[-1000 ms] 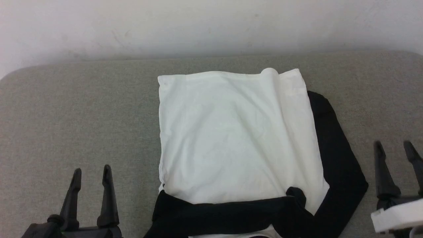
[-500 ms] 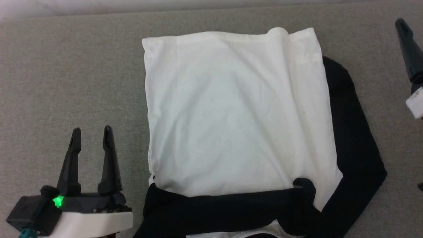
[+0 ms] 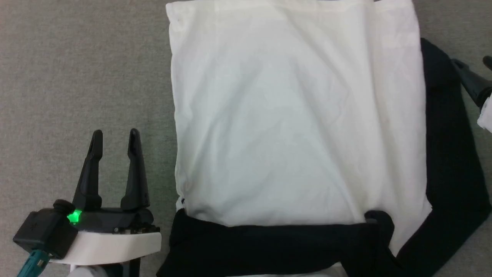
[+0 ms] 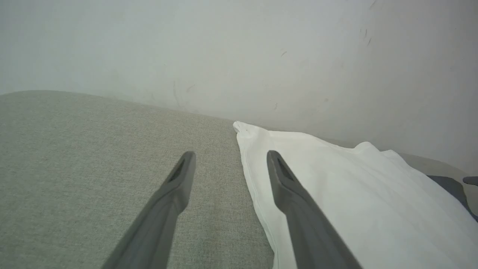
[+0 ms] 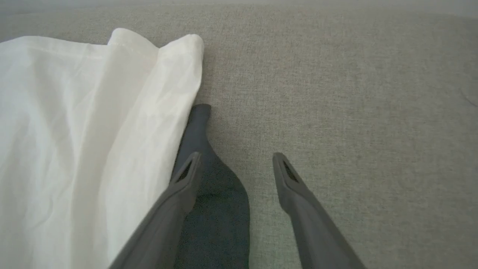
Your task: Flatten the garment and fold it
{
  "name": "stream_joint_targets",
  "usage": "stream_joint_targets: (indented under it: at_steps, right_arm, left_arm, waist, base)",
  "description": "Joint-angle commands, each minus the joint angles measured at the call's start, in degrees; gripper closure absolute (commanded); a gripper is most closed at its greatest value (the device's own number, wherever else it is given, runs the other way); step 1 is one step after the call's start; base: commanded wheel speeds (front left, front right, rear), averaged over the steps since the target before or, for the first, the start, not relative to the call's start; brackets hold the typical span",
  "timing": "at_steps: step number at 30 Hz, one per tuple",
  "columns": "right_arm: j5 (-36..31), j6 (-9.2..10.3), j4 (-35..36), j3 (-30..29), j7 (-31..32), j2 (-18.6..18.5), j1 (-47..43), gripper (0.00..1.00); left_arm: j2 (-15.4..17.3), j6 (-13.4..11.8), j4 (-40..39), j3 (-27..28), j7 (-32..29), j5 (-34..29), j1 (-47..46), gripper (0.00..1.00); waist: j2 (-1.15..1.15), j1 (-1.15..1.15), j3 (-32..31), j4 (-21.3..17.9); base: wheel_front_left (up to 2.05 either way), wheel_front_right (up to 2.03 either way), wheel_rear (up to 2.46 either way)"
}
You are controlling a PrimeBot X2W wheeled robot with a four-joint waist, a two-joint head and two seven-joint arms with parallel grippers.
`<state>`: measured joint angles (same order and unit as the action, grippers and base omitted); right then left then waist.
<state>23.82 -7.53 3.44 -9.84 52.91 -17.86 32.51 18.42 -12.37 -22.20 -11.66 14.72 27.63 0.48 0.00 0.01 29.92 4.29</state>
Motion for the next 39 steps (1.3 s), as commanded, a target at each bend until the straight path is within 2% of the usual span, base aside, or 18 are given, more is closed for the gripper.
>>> stream_joint_targets:
  at_steps: [1, 10, 11, 12, 14, 20, 28, 39]
  right_arm:
    - [0.81, 0.04, 0.25, 0.52, 0.88, -0.54, -0.79, 0.00]
    - [2.27, 0.04, 0.58, 3.45, 4.51, -2.80, -3.00, 0.00]
    - [2.18, 0.04, 0.57, 3.68, 4.71, -3.05, -3.21, 0.24]
    - [2.09, 0.04, 0.57, 3.75, 4.68, -3.16, -3.36, 0.55]
    - [1.67, 0.04, 0.59, 3.49, 4.00, -3.18, -3.49, 1.00]
    - [-0.19, 0.04, 0.43, 1.32, -2.60, -1.98, -2.15, 1.00]
    - [0.01, 0.04, 0.86, -5.74, -11.91, 0.87, -3.69, 1.00]
    - [2.53, 0.04, 0.54, -25.69, -17.66, 3.13, -19.61, 1.00]
  left_arm:
    - [-0.11, 0.39, 0.22, 0.09, 0.20, -0.06, -1.20, 0.00]
    - [-0.35, 0.83, 1.08, -0.24, 0.21, 0.31, -1.74, 0.00]
    - [-0.37, 0.90, 1.21, -0.36, 0.20, 0.34, -1.84, 0.00]
    - [-0.38, 0.96, 1.33, -0.47, 0.20, 0.35, -1.97, 0.00]
    - [-0.43, 1.08, 1.62, -0.67, 0.20, 0.39, -2.22, 0.00]
    - [-0.32, 1.08, 2.86, -0.61, 0.15, 0.66, -2.22, 0.00]
    - [0.41, 0.40, 3.59, 0.42, -0.22, 1.29, 0.74, 0.00]
    - [2.53, -1.77, 1.12, 2.22, -2.66, 2.24, 8.72, 0.00]
  waist:
    - [0.00, -0.01, 1.54, 1.46]
    - [0.00, -0.01, 2.59, 2.37]
    - [0.00, -0.01, 2.69, 2.47]
    - [0.00, -0.01, 2.77, 2.56]
    - [0.00, -0.01, 2.86, 2.73]
    - [0.00, -0.01, 1.14, 2.29]
    - [0.00, -0.01, -7.46, 0.21]
    - [0.00, -0.01, -17.23, -2.64]
  base:
    - [0.00, 0.00, 0.00]
    - [0.00, 0.00, 0.00]
    - [0.00, 0.00, 0.00]
    - [0.00, 0.00, 0.00]
    - [0.00, 0.00, 0.00]
    - [0.00, 0.00, 0.00]
    - [0.00, 0.00, 0.00]
    - [0.00, 0.00, 0.00]
